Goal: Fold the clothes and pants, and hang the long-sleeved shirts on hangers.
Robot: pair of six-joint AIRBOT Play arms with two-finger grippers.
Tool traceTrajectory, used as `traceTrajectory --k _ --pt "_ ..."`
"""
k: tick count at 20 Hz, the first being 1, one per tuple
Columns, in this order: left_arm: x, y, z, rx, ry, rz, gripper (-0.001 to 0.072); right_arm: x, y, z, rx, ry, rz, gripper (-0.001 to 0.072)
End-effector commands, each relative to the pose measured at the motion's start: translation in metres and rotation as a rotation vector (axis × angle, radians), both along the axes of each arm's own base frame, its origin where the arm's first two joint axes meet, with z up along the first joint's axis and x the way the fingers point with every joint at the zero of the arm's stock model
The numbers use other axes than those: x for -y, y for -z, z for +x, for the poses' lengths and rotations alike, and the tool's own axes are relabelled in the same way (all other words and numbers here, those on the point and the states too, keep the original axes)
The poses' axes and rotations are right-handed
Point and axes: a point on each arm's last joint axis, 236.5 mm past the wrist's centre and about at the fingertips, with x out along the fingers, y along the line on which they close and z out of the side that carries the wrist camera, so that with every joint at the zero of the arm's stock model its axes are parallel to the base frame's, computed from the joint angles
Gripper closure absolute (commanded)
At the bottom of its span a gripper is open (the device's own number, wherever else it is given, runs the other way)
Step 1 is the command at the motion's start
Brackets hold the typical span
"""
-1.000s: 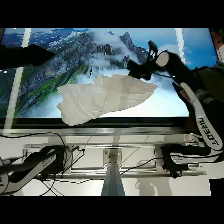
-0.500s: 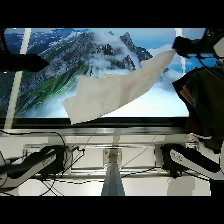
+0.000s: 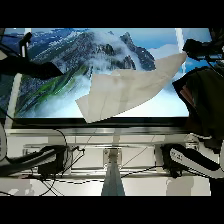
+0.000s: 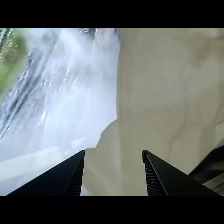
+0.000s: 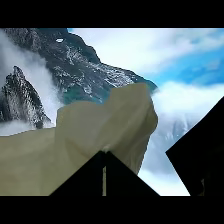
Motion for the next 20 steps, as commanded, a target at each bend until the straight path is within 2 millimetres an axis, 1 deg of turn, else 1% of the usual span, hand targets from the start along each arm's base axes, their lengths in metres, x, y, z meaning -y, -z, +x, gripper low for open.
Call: traceTrajectory --k 1,3,5,7,9,11,14,17,19,20 --pt "0.039 0.04 0.034 -0.001 0.003 -0.114 0.0272 0.002 0.005 0.0 -0.014 0.003 -0.001 0.0703" --pt "0.06 0.066 0.049 0.048 0.058 -0.131 0.0273 0.002 0.005 0.0 -0.014 0.003 -0.001 0.0703" --pt "0.074 0.091 0.057 0.045 0.063 -0.139 0.0273 0.002 0.005 0.0 -0.013 0.003 -0.001 0.0702" --pt "0.083 0.117 0.058 0.013 0.066 -0.127 0.0273 0.002 0.005 0.0 -0.011 0.003 -0.002 0.0702" --pt "0.097 0.135 0.051 0.02 0.142 -0.108 0.0273 0.002 0.004 0.001 -0.007 0.003 -0.001 0.0702" --pt "0.111 0.144 0.05 0.038 0.179 -0.089 0.0273 0.001 0.004 0.001 -0.007 0.003 0.001 0.0702" --pt "0.127 0.15 0.061 0.102 0.172 -0.043 0.0273 0.0 0.004 0.001 -0.008 0.002 0.009 0.0702" --pt "0.14 0.151 0.074 0.173 0.153 -0.002 0.0275 -0.004 0.004 0.001 -0.007 -0.001 0.025 0.0702" --pt "0.145 0.15 0.081 0.209 0.139 0.017 0.028 -0.004 0.004 0.001 -0.008 -0.001 0.025 0.0702" --pt "0.145 0.149 0.084 0.223 0.131 0.024 0.0334 -0.004 0.004 0.001 -0.008 -0.001 0.025 0.0702"
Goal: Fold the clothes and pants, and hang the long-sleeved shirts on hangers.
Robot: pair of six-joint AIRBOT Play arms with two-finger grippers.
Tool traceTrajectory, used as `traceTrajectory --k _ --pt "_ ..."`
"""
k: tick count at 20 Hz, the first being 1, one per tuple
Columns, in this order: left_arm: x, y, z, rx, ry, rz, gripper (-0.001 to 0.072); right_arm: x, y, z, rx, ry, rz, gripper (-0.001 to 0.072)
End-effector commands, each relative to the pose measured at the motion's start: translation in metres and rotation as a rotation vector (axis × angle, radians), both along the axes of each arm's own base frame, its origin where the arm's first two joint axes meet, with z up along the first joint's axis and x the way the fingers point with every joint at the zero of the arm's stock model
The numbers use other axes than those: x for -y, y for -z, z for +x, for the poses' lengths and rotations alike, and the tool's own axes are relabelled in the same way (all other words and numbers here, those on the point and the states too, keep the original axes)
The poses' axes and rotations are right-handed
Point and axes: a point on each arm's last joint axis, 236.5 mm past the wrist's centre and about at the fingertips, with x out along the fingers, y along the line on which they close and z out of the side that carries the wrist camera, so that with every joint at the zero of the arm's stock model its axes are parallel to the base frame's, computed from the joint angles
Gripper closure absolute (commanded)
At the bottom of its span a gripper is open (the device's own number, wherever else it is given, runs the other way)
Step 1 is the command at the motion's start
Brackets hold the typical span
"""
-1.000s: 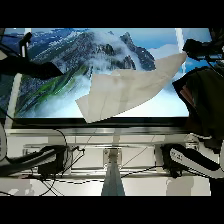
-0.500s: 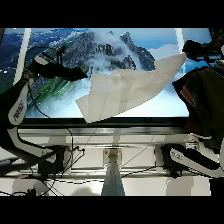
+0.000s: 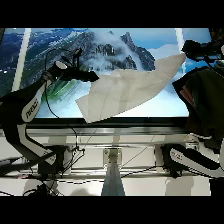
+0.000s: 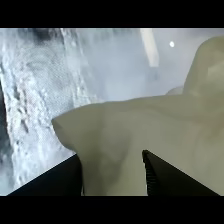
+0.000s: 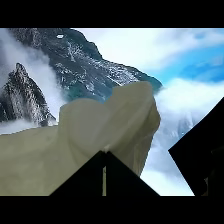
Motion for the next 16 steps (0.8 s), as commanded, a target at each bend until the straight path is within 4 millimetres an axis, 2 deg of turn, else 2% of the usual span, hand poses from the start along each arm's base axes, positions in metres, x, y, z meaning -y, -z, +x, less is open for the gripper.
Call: traceTrajectory --k 1,2,3,4,6,7,8,9,10,12,14,16 --pt "0.005 0.001 0.015 0.078 -0.031 0.04 0.0471 -0.001 0.0 0.0 -0.001 0.0 0.007 0.0702" --pt "0.004 0.001 0.016 0.082 -0.034 0.041 0.0578 -0.001 0.0 0.0 -0.001 0.0 0.007 0.0702" --pt "0.004 0.0 0.016 0.083 -0.034 0.041 0.0655 -0.001 0.0 0.0 0.0 0.0 0.006 0.0702" --pt "0.004 -0.003 0.017 0.089 -0.034 0.04 0.0698 -0.001 0.0 0.0 0.001 -0.001 0.004 0.0702" --pt "-0.001 -0.026 0.024 0.131 -0.048 0.031 0.0698 -0.001 -0.002 0.0 0.005 -0.041 -0.028 0.0702" --pt "-0.007 -0.047 0.03 0.177 -0.063 0.026 0.0699 -0.001 -0.006 -0.001 0.014 -0.067 -0.05 0.0702" --pt "-0.015 -0.077 0.039 0.245 -0.087 0.026 0.0698 -0.001 -0.011 -0.002 0.027 -0.082 -0.068 0.0702" --pt "-0.026 -0.11 0.047 0.323 -0.114 0.03 0.0699 0.0 -0.018 -0.003 0.047 -0.086 -0.079 0.0702" --pt "-0.041 -0.153 0.055 0.424 -0.146 0.041 0.0698 0.0 -0.026 -0.004 0.07 -0.084 -0.084 0.0702" --pt "-0.077 -0.252 0.061 0.654 -0.251 0.05 0.0699 0.001 -0.051 -0.007 0.143 -0.079 -0.095 0.0702" --pt "-0.118 -0.357 0.043 0.886 -0.383 0.038 0.0698 0.0 -0.082 -0.011 0.241 -0.072 -0.105 0.0702" --pt "-0.153 -0.446 0.005 1.092 -0.492 0.032 0.0698 -0.004 -0.12 -0.018 0.362 -0.068 -0.098 0.0703"
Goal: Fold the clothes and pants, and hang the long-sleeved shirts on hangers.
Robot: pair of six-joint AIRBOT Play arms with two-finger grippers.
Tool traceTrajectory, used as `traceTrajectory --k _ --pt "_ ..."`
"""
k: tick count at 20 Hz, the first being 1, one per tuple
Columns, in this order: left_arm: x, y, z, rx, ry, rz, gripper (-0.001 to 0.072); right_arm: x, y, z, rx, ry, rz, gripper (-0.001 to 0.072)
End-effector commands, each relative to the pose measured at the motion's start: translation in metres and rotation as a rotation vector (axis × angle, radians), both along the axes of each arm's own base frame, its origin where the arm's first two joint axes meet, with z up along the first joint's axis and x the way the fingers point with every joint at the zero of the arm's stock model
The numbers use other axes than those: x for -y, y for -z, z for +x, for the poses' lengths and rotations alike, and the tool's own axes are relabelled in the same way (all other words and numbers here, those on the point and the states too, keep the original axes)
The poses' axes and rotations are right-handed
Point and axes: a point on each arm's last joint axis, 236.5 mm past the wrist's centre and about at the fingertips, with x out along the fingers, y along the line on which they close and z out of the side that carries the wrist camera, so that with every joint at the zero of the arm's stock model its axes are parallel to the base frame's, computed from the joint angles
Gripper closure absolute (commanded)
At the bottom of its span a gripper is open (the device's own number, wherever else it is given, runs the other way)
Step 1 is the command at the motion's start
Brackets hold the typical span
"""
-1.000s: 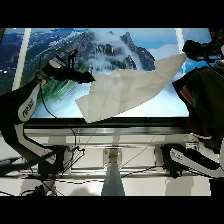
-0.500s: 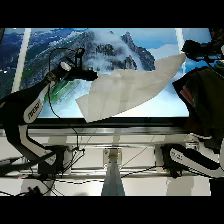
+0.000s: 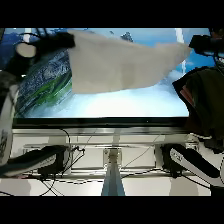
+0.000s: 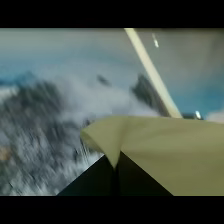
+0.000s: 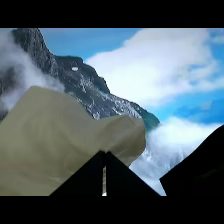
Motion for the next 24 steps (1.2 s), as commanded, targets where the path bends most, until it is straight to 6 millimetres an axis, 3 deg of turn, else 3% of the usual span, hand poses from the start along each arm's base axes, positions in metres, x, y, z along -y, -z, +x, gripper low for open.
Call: traceTrajectory --k 1,4,7,9,12,15,17,18,20,22,24 --pt "-0.067 -0.162 -0.065 0.398 -0.2 0.007 0.0698 -0.008 -0.068 -0.012 0.221 -0.01 0.019 0.0703" --pt "-0.094 -0.246 -0.143 0.631 -0.291 0.08 0.0698 -0.024 -0.15 -0.042 0.479 -0.032 0.092 0.0703" --pt "-0.102 -0.296 -0.214 0.782 -0.332 0.097 0.0698 -0.041 -0.215 -0.094 0.683 -0.083 0.123 0.0703" --pt "-0.103 -0.32 -0.26 0.869 -0.346 0.092 0.0698 -0.055 -0.245 -0.136 0.779 -0.137 0.112 0.0703" --pt "-0.102 -0.341 -0.313 0.971 -0.366 0.123 0.0698 -0.072 -0.282 -0.199 0.926 -0.214 0.054 0.0703" --pt "-0.1 -0.353 -0.35 1.033 -0.37 0.125 0.0699 -0.077 -0.3 -0.242 1.016 -0.232 -0.005 0.0703" --pt "-0.097 -0.348 -0.348 1.017 -0.356 0.133 0.0699 -0.077 -0.299 -0.243 1.013 -0.23 -0.013 0.0703" --pt "-0.095 -0.34 -0.336 0.983 -0.344 0.152 0.0699 -0.074 -0.293 -0.231 0.983 -0.225 -0.018 0.0703" --pt "-0.087 -0.306 -0.291 0.846 -0.29 0.168 0.07 -0.071 -0.273 -0.19 0.889 -0.225 -0.004 0.0703" --pt "-0.081 -0.256 -0.231 0.655 -0.233 0.149 0.0699 -0.07 -0.242 -0.137 0.77 -0.231 0.043 0.0703" --pt "-0.081 -0.195 -0.164 0.469 -0.202 0.164 0.0699 -0.071 -0.196 -0.074 0.629 -0.234 0.111 0.0703"
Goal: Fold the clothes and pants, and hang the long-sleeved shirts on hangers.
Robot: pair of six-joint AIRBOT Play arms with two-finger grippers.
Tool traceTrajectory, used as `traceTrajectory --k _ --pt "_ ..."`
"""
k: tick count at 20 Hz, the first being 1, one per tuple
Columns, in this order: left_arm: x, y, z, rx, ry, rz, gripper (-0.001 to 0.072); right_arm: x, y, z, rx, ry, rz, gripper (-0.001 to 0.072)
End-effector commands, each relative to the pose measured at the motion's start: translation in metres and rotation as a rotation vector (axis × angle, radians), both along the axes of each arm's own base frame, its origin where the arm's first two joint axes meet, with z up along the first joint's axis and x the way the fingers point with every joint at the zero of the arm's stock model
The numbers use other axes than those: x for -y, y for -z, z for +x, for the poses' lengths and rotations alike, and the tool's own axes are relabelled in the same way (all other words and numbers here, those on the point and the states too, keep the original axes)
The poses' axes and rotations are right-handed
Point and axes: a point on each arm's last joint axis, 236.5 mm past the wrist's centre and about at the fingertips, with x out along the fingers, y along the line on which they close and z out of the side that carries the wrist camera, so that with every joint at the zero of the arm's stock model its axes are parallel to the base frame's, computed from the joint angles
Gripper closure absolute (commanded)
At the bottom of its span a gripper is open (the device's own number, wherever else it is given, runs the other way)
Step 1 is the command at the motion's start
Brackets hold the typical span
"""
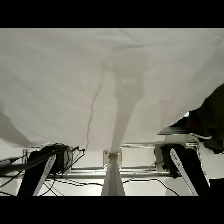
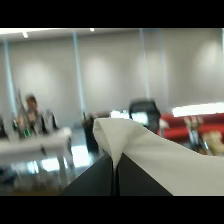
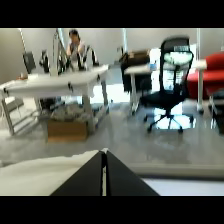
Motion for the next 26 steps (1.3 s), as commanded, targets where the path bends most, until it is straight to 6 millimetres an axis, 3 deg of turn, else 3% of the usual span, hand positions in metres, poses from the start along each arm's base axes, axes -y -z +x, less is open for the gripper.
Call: traceTrajectory --k 1,4,7,9,11,15,19,21,23,25,26 --pt "0.005 0.104 0.1 -0.318 0.044 -0.014 0.0699 -0.003 0.074 0.091 -0.228 -0.045 0.054 0.0703" --pt "-0.001 0.205 0.182 -0.547 0.034 -0.035 0.0699 -0.014 0.168 0.166 -0.444 -0.075 0.061 0.0702" --pt "-0.015 0.294 0.236 -0.688 -0.012 -0.061 0.0698 -0.022 0.243 0.219 -0.544 -0.08 0.017 0.0702" --pt "-0.026 0.328 0.258 -0.712 -0.058 -0.074 0.0699 -0.024 0.278 0.247 -0.562 -0.06 0.016 0.0703" --pt "-0.036 0.346 0.271 -0.71 -0.098 -0.082 0.0698 -0.022 0.303 0.268 -0.562 -0.03 0.024 0.0702" --pt "-0.04 0.386 0.279 -0.779 -0.108 -0.074 0.0697 -0.026 0.357 0.27 -0.686 -0.05 -0.013 0.0702" --pt "-0.063 0.435 0.267 -0.925 -0.121 0.132 0.0698 -0.023 0.407 0.236 -0.895 -0.104 -0.181 0.0702" --pt "-0.08 0.443 0.263 -0.955 -0.144 0.139 0.0698 -0.027 0.418 0.223 -0.957 -0.132 -0.184 0.0703" --pt "-0.082 0.425 0.263 -0.917 -0.152 0.125 0.0698 -0.027 0.413 0.221 -0.956 -0.135 -0.188 0.0703" --pt "-0.085 0.38 0.262 -0.814 -0.178 0.127 0.0698 -0.026 0.39 0.225 -0.898 -0.123 -0.185 0.0703" --pt "-0.086 0.347 0.258 -0.74 -0.194 0.127 0.0698 -0.027 0.371 0.226 -0.862 -0.122 -0.187 0.0703"
